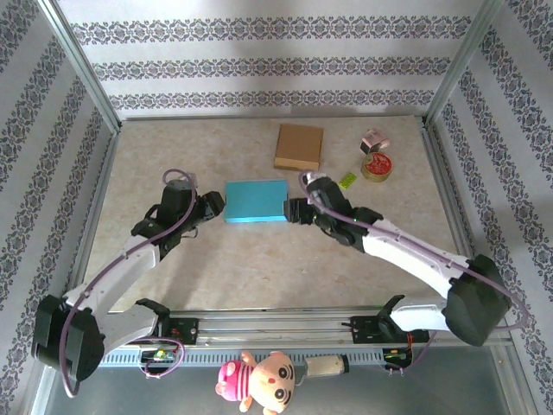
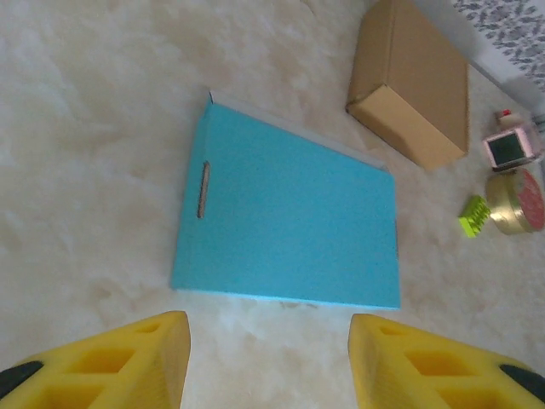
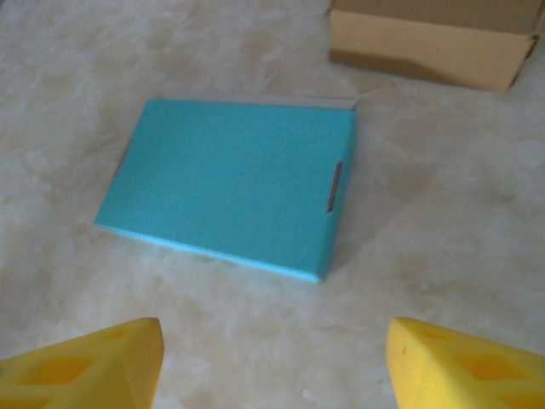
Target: Fold the paper box
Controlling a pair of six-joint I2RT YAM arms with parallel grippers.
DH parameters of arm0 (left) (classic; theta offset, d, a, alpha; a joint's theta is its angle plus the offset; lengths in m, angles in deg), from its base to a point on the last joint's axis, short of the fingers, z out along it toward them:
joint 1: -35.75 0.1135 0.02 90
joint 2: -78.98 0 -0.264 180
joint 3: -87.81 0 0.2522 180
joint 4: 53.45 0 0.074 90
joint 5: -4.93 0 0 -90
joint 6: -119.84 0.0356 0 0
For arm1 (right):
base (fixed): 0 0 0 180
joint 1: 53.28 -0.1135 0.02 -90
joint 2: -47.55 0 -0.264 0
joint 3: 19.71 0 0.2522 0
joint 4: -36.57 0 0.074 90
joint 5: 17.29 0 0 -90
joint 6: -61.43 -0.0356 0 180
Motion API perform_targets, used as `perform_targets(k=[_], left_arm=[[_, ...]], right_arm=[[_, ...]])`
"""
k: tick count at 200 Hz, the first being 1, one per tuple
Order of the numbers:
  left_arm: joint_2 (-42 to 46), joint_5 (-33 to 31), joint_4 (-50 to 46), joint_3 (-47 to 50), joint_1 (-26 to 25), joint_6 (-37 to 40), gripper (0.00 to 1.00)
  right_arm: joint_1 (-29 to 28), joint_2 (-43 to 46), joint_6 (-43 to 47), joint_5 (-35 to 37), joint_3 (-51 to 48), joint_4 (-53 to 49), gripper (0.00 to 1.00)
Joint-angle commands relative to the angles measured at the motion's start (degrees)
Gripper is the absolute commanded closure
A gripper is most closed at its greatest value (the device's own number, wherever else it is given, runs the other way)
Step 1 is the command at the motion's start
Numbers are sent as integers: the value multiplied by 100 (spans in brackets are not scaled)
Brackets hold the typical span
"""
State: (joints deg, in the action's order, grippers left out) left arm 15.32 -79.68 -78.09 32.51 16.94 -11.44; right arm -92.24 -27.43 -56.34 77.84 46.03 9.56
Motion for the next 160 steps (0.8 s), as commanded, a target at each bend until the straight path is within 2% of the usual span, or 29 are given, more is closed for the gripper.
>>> perform_targets(k=[1, 29, 74, 113, 160], left_arm=[[-662, -246, -280, -610, 257, 708, 49], [-1916, 48, -481, -1466, 503, 1085, 50], [-3412, 609, -424, -2450, 851, 1157, 51], [-3940, 922, -424, -2825, 1002, 1170, 51], [-3905, 1147, -400, -2783, 1023, 1144, 51]], right_arm=[[462, -667, 397, -1018, 720, -776, 29], [779, -1892, 624, -1219, 1974, -1667, 30], [954, -3152, 541, -1433, 2765, -1628, 29], [926, -3437, 266, -1857, 2387, -1157, 50], [782, -3114, 101, -2181, 1557, -680, 51]])
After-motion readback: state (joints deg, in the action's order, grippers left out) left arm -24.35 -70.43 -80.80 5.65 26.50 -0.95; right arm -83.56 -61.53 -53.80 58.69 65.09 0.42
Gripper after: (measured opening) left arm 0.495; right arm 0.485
